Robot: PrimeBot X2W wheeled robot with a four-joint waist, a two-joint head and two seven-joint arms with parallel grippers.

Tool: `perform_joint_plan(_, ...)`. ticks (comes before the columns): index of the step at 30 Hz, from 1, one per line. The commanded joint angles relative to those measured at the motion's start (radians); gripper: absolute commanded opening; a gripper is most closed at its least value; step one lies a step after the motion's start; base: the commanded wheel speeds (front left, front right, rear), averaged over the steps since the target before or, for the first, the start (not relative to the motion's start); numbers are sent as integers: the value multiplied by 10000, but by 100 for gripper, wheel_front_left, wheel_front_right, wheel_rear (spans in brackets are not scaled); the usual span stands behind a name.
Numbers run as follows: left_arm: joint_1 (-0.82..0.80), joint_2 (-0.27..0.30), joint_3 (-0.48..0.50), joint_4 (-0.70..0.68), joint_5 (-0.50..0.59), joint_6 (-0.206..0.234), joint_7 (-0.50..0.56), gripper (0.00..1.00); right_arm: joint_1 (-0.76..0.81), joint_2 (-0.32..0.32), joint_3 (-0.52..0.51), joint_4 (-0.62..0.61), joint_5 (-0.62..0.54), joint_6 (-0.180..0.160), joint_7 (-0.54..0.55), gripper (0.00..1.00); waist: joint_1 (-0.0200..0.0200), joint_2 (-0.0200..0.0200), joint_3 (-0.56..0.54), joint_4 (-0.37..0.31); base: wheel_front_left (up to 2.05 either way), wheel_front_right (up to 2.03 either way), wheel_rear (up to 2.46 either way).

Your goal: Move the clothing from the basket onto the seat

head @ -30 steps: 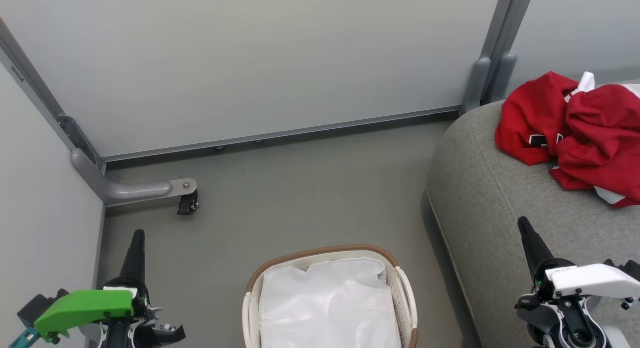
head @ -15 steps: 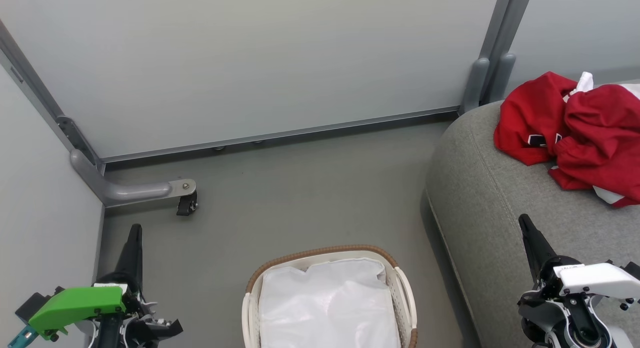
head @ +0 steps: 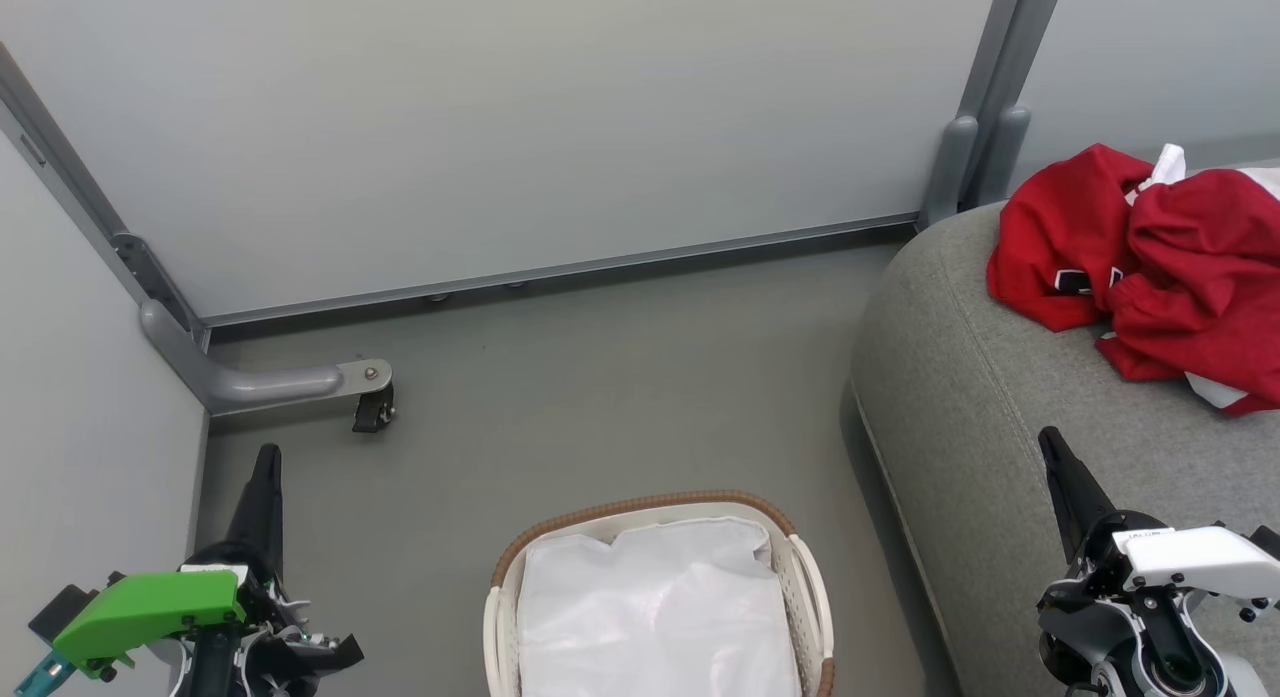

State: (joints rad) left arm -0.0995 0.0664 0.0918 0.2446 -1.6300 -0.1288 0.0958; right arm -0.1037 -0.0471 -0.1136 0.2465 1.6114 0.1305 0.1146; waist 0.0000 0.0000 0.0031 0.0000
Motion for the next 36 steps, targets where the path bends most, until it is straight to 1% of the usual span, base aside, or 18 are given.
perform_joint_plan(1, -142, -9, 37, -15, -6, -35, 55, 0, -86, -59, -24, -37, 29, 4, 28, 0, 0, 0, 0, 0, 0, 0, 0)
perform_joint_plan(36, -151, -56, 124, -10, 85, -35, 104, 0, -85, -59, -20, -35, 31, 4, 26, 0, 0, 0, 0, 0, 0, 0, 0)
